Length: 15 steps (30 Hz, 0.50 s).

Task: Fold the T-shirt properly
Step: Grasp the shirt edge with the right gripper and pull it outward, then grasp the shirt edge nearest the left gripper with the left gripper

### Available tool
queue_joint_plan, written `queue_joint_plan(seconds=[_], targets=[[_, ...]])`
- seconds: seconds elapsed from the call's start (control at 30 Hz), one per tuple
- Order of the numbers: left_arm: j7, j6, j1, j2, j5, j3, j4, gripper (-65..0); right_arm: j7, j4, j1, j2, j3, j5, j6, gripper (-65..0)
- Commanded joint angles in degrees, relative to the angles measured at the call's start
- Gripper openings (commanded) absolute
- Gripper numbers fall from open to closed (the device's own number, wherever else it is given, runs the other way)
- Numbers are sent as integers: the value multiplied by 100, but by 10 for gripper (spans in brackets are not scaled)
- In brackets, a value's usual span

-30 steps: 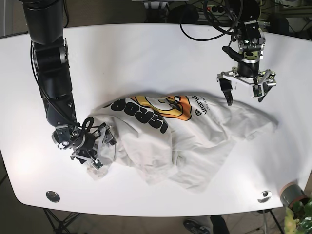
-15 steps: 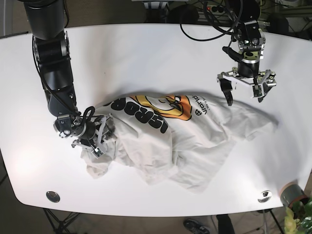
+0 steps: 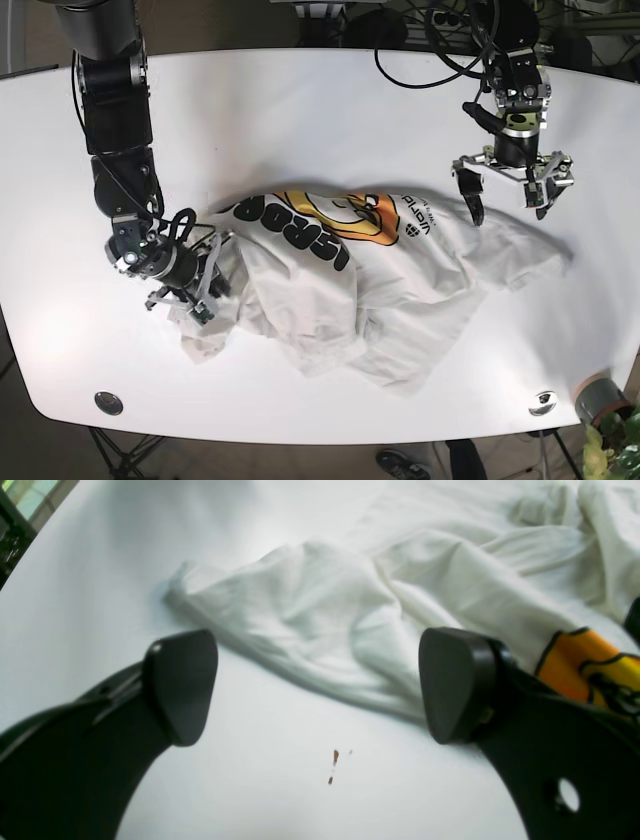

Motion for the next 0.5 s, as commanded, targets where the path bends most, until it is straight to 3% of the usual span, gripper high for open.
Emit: queue_joint_plan(seconds=[0.0, 0.27, 0.47], targets=[[-139, 35, -32, 3, -44, -181, 91, -61, -196, 649, 227, 68, 287, 2, -44, -629], [-139, 35, -296, 29, -53, -295, 82, -60, -996, 2408, 350, 85, 683, 2, -44, -629], [-139, 35, -454, 38, -53, -304, 82, -60, -1497, 3137, 658, 94, 797, 2, -35, -629]])
